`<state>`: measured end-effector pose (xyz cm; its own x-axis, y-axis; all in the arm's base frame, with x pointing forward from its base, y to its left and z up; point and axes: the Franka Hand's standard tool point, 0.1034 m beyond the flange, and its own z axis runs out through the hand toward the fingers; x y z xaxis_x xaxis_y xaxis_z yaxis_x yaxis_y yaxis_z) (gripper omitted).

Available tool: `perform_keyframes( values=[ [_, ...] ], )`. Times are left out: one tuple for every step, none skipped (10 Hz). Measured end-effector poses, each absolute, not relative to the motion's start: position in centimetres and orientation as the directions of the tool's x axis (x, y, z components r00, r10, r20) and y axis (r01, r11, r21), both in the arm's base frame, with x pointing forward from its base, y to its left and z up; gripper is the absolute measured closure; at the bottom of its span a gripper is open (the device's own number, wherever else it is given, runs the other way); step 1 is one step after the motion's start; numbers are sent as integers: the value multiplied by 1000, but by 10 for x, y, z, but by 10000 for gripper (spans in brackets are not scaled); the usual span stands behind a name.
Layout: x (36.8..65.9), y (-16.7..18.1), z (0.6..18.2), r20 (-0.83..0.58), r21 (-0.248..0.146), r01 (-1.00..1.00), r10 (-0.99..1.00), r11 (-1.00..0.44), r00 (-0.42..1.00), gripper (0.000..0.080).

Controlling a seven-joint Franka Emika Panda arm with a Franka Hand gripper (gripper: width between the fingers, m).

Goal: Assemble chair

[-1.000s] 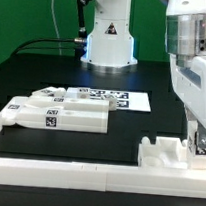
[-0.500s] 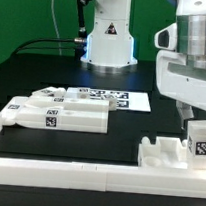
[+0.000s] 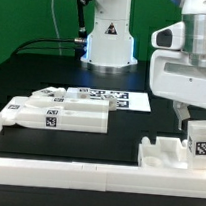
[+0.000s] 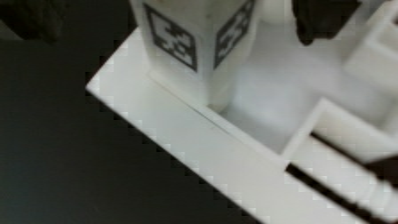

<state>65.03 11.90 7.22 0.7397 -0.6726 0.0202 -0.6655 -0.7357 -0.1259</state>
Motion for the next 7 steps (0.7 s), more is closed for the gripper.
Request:
perform_keyframes(
  values=[
    [648, 117, 72, 11, -117, -648, -653, -753, 757, 150],
    [648, 118, 71, 10, -117, -662, -668, -740, 744, 150],
    [648, 118, 71, 10, -117, -662, -667, -740, 745, 150],
    [648, 118, 71, 10, -117, -662, -668, -740, 744, 150],
    [648, 117, 71, 16, -112, -637, -642, -763, 766, 150],
    [648, 116, 72, 36, -90, -526, -530, -846, 847, 150],
    [649, 115, 72, 41, -80, -401, -405, -913, 914, 150]
  ],
)
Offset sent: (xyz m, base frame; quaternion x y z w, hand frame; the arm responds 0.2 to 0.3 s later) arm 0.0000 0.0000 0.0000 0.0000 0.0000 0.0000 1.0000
